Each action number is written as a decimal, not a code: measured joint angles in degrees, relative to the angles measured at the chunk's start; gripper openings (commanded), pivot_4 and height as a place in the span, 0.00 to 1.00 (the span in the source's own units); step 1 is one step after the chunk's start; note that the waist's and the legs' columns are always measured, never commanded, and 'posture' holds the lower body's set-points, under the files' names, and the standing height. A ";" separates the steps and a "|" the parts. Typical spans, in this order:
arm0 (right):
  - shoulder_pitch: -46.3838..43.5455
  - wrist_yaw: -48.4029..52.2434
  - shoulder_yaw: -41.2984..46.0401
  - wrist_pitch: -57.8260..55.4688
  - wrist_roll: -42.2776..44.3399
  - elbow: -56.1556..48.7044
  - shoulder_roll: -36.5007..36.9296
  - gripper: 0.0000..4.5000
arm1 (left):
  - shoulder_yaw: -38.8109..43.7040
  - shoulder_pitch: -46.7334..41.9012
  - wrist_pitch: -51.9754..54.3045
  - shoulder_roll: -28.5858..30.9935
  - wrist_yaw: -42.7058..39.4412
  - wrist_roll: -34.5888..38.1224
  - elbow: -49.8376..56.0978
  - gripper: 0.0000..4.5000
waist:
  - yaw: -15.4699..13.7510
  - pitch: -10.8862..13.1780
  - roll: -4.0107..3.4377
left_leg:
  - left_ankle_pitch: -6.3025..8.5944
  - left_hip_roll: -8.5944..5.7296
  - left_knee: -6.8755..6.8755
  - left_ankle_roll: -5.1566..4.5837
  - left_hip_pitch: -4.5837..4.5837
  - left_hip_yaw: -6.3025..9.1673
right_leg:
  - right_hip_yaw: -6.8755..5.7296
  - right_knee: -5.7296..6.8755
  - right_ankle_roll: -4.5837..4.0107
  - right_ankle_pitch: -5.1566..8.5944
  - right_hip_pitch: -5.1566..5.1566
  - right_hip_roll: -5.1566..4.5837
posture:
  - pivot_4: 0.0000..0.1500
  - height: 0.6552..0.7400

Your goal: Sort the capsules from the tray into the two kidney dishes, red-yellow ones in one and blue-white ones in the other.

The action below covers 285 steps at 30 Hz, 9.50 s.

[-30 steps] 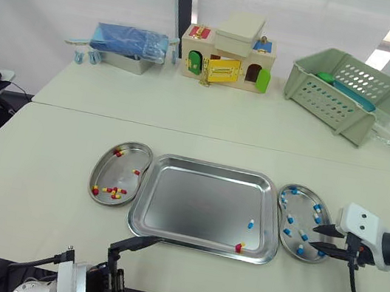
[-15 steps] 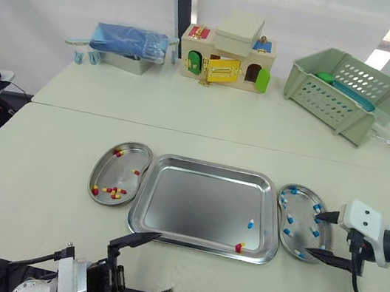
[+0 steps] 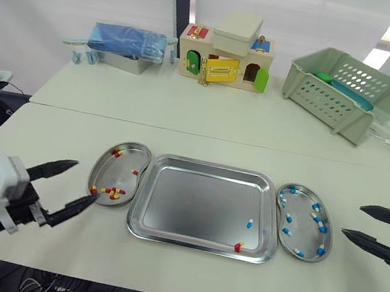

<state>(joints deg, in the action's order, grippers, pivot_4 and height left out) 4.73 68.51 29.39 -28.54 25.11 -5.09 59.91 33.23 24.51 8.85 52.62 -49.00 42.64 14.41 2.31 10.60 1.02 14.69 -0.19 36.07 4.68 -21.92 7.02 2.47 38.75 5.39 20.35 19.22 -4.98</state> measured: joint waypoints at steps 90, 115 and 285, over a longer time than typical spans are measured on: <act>34.64 -14.98 -18.35 26.63 -3.43 -30.53 -26.45 0.99 | -68.21 -77.00 7.62 -30.84 -36.34 -37.34 -28.49 1.00 | -0.14 0.02 0.05 | 0.01 -0.12 0.76 -0.02 -0.55 0.53 | -0.37 0.22 0.01 0.04 0.01 0.05 | 1.00 1.00; 35.88 -16.65 -18.21 26.81 -3.41 -30.58 -26.58 1.00 | -65.26 -67.56 53.22 -36.43 -2.77 -35.79 -2.63 0.57 | -0.49 -0.04 -0.05 | 0.01 -0.14 0.80 -0.01 -0.56 0.53 | -0.37 0.23 0.01 0.04 -0.01 0.04 | 1.00 1.00; 31.52 -19.25 -21.40 28.26 -1.25 -31.82 -26.48 1.00 | -58.87 -69.06 37.01 -21.34 -16.72 -33.39 -5.71 0.01 | -0.28 -0.12 -0.15 | 0.01 -0.14 0.81 -0.02 -0.54 0.53 | -0.37 0.26 0.01 0.04 -0.01 0.03 | 1.00 1.00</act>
<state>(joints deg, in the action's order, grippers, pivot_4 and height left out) 36.25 49.27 7.99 -0.28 23.87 -36.91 33.43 -25.64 -44.55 45.86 31.28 -65.72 9.25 8.70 2.03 10.48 0.88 14.69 -0.33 36.89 4.66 -22.46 7.55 2.10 39.01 5.40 20.39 19.21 -4.95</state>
